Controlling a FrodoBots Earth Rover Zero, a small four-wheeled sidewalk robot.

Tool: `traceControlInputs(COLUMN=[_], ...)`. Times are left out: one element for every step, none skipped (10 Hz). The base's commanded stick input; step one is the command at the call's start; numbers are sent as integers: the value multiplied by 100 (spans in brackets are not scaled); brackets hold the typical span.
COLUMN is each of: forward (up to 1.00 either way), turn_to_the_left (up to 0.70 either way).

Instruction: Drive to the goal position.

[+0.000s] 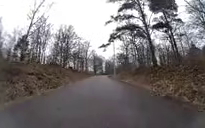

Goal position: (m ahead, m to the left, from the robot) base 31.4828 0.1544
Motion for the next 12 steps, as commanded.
traceControlInputs(forward=[100,100,100,100,100,100,100,100,100,100,100,100], turn_to_the_left=[0,0,0,23,40,40,40,40,40,40,1,0])
